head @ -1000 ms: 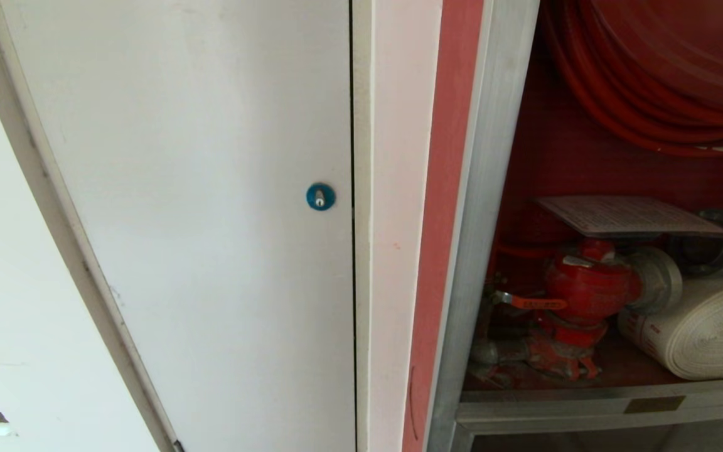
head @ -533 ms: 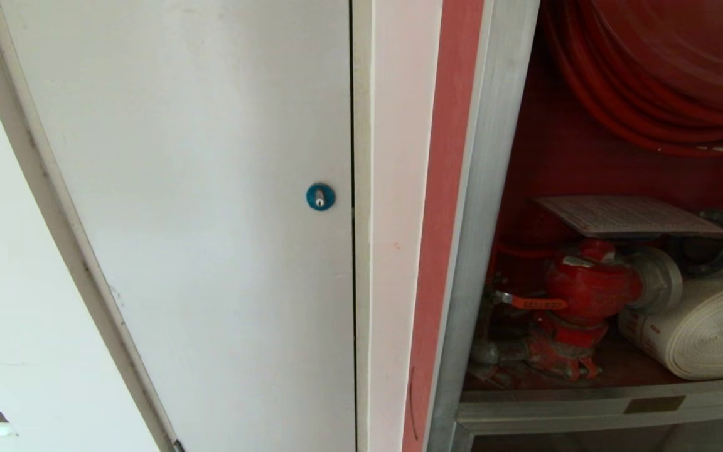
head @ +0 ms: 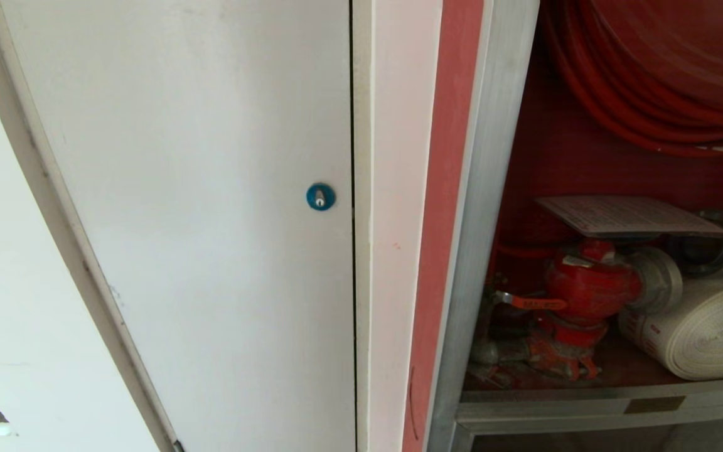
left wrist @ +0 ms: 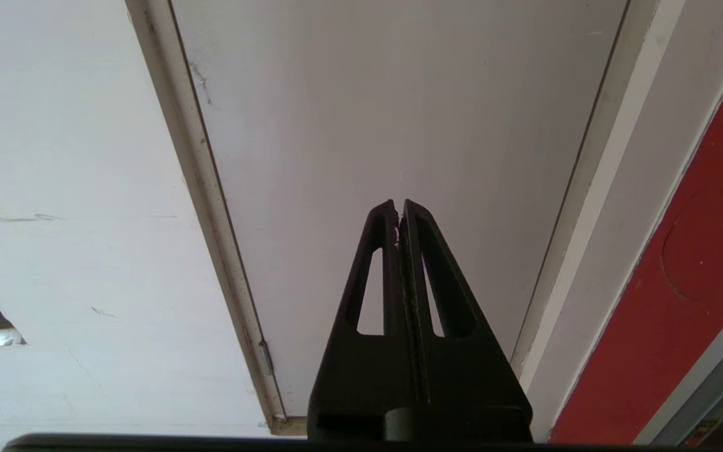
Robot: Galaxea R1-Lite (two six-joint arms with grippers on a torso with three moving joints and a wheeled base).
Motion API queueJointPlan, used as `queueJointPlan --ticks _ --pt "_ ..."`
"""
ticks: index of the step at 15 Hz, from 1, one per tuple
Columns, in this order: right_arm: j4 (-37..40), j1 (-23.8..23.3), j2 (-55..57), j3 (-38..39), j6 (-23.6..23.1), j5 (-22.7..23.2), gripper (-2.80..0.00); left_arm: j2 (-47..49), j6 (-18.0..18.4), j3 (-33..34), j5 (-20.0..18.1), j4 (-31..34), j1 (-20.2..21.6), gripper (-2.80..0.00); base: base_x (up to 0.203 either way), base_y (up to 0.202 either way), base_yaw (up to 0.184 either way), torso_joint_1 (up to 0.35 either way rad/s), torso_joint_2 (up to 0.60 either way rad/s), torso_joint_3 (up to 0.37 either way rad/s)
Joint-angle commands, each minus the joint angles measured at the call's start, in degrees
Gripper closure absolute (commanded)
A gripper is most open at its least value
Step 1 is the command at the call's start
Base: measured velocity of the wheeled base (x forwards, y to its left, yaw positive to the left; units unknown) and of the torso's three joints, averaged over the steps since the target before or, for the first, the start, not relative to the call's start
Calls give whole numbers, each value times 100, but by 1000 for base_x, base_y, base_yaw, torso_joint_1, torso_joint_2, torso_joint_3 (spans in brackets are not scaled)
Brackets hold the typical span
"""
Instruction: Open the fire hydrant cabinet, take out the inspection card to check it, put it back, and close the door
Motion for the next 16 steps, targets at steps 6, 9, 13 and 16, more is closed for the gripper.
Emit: queueJointPlan --ticks 6,9,13,16 --pt "706 364 -2296 601 471 212 0 7 -1 0 -2 -2 0 0 0 0 0 0 0 0" --pt "740 577 -2649 944 456 108 0 7 -1 0 -2 -2 0 0 0 0 0 0 0 0" --pt "187 558 -3158 1456 872 -304 0 7 -1 0 -2 -2 0 0 0 0 0 0 0 0" --pt "-7 519 -3488 2055 854 -415 0 7 -1 0 -2 -2 0 0 0 0 0 0 0 0"
